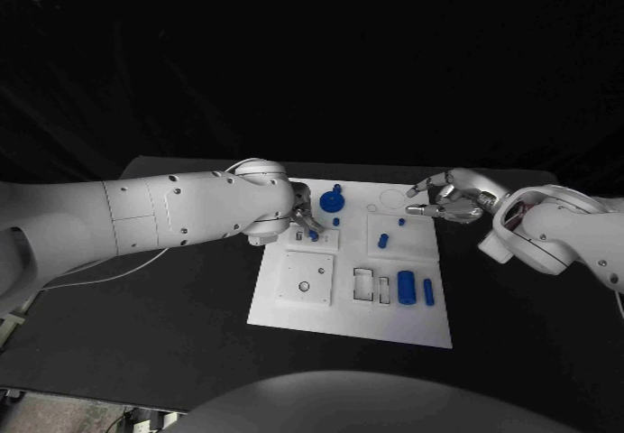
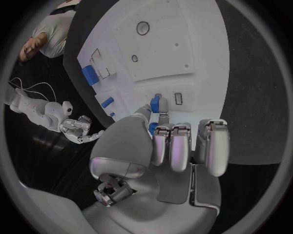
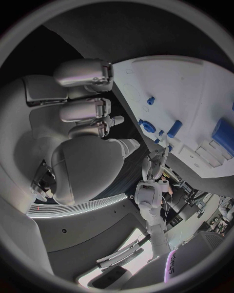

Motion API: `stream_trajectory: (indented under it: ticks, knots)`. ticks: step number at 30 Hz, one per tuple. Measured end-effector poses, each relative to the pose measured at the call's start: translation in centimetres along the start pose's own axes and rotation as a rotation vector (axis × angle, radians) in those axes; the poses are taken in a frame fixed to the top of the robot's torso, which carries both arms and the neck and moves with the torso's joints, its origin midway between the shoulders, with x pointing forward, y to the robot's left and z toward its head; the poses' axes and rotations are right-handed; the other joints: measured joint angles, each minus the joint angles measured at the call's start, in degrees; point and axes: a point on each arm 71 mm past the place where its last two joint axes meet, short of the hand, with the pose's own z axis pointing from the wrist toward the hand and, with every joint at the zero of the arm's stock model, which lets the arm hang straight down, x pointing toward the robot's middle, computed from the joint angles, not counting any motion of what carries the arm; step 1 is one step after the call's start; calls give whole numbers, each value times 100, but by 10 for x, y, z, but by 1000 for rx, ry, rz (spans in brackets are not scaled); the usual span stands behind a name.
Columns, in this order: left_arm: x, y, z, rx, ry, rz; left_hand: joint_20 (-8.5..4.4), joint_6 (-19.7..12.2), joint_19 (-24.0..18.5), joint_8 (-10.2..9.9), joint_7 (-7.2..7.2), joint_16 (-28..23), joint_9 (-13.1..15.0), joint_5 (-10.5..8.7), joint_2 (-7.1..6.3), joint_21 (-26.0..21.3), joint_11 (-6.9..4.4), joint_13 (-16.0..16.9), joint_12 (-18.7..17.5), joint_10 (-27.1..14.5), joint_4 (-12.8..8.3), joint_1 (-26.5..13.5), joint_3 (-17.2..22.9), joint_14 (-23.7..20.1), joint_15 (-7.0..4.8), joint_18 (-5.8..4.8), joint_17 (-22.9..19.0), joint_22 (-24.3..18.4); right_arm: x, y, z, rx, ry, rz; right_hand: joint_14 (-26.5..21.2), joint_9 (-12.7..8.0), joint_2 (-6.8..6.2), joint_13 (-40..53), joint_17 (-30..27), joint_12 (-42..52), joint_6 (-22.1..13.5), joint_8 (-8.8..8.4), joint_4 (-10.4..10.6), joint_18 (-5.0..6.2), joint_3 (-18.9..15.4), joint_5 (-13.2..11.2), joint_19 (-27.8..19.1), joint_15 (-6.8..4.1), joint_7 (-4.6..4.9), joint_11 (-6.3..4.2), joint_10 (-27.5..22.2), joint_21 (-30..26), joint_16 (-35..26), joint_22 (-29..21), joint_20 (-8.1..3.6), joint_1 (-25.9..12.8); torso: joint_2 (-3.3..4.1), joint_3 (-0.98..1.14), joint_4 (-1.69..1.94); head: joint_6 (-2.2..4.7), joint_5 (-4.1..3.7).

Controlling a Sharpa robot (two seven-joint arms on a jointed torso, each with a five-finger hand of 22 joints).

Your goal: Assemble the parts on the task board

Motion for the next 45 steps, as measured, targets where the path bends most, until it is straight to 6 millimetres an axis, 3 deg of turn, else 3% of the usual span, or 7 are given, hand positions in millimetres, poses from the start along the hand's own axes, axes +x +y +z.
stream_trajectory:
  ticks: [39, 45]
  knots:
    - [4, 0, 4, -4, 7, 20, 0, 0, 0, -45, 0, 0, 22, 0, -24, -37, 0, 0, 0, 0, 14, -19, 82, 0, 0, 0, 3, -1, 0, -2, -2, 4, -1, 2, 0, -9, 0, 0, 3, 0, 0, 0, -16, -1, -16, 0, 0, 0, 0, 0, 0, -19, 0, -3, 0, 0, 1, -2, -1, 0, 5]
    - [6, 2, 0, 5, -5, 13, 0, 25, 0, -55, 16, 0, 45, 1, -114, -37, 0, 0, 0, 0, -24, 71, 120, -2, -2, 1, 2, -1, 0, -3, -3, 5, -1, 2, 0, -9, 0, 0, 3, 0, 0, 0, -16, 0, -16, 0, 0, 0, 0, 0, 0, -19, 0, -3, 0, 0, 2, -4, -1, 0, -10]
